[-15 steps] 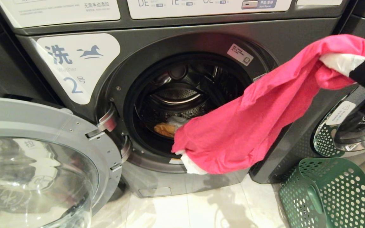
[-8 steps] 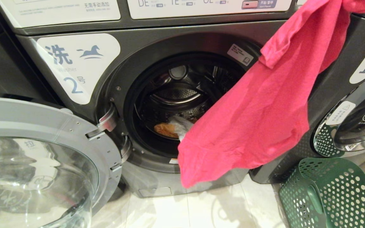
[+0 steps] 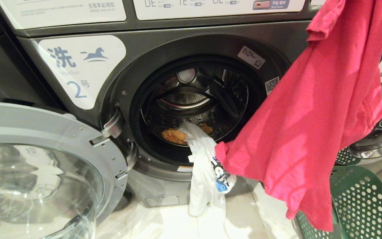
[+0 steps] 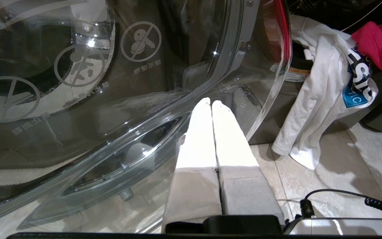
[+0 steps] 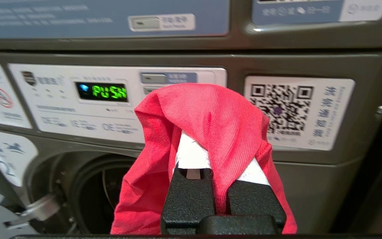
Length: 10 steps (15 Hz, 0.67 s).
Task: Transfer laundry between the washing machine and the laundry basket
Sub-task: Pick a cloth and place it into the basket
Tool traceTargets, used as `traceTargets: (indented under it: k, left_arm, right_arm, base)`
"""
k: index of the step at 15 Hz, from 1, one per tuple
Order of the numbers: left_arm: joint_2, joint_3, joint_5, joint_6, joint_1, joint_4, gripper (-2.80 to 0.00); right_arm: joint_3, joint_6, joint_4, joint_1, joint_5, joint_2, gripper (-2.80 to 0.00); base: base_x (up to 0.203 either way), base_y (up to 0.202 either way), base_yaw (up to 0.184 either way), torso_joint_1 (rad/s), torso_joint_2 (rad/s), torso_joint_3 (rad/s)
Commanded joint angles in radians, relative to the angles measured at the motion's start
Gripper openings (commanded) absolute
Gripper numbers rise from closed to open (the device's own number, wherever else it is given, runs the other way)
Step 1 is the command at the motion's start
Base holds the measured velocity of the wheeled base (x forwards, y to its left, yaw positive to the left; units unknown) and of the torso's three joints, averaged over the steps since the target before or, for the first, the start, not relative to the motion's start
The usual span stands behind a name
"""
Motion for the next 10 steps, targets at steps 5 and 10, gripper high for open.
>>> traceTargets:
  k: [5,10]
  left_arm:
    - [0.0,0.0,0.0,0.0,0.0,0.0,-2.8]
    - [0.0,0.0,0.0,0.0,0.0,0.0,-2.8]
  right_arm:
    - [-0.016,0.005,0.135,-0.216,-0.054,-0.07,-2.8]
    - [-0.212,0.078,0.388,-0.51,-0.061,-0.104,-2.8]
  base:
    - [0.0,0.0,0.0,0.0,0.0,0.0]
    - [0.0,0.0,0.0,0.0,0.0,0.0]
